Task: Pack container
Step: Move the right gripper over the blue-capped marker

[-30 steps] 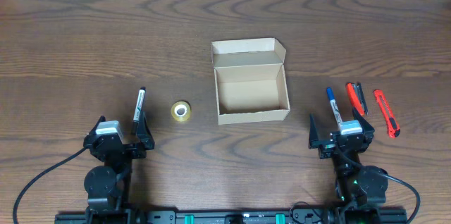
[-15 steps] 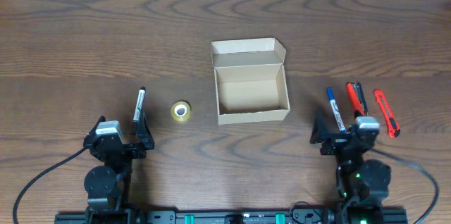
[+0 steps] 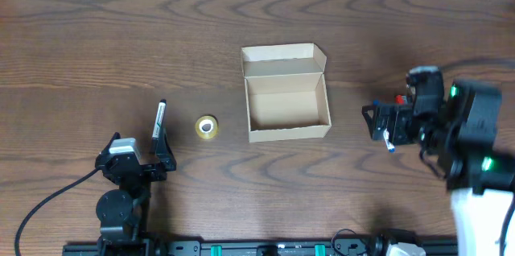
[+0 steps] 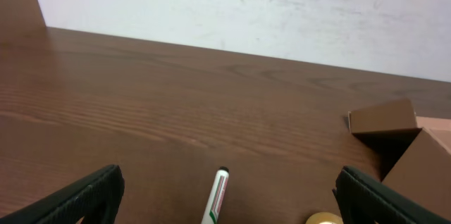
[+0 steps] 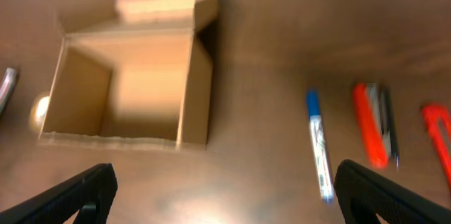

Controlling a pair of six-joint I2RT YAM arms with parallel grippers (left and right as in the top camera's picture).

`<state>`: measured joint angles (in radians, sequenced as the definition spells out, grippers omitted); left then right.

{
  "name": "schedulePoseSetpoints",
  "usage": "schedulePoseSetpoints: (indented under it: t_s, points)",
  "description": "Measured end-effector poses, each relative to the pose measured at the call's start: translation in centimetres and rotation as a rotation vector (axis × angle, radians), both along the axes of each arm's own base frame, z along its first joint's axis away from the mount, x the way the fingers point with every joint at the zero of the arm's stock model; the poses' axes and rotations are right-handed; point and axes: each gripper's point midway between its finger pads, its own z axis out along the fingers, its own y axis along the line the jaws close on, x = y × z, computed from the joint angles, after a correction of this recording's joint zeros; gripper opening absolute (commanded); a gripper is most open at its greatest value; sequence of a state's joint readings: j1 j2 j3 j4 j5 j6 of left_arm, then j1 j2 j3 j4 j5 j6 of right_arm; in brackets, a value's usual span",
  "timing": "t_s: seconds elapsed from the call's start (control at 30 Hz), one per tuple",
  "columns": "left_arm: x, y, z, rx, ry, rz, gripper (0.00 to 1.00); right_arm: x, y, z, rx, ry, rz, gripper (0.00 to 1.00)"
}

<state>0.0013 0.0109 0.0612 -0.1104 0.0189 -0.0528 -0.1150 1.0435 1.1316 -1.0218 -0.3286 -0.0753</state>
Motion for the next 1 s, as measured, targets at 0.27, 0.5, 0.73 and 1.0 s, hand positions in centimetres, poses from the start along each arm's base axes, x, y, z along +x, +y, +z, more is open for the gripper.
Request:
schedulePoseSetpoints:
  t_s: [0.27, 0.5, 0.73, 1.0]
  points:
    - [0.0, 0.0, 0.0, 0.000, 0.000, 0.000, 0.95, -0.7, -1.8, -1.5, -0.104, 0.305, 0.030, 0.99]
    - [0.0, 0.0, 0.0, 0.000, 0.000, 0.000, 0.95, -0.6, -5.4, -6.8, -0.221, 0.590, -0.060, 0.95]
    - [0.0, 0.0, 0.0, 0.000, 0.000, 0.000, 0.95, 1.7, -6.0, -10.7, -0.244, 0.660, -0.012, 0.97]
    - [0.0, 0.0, 0.0, 0.000, 0.000, 0.000, 0.95, 3.3, -5.8, -14.4, -0.241, 0.708, 0.098, 0.97]
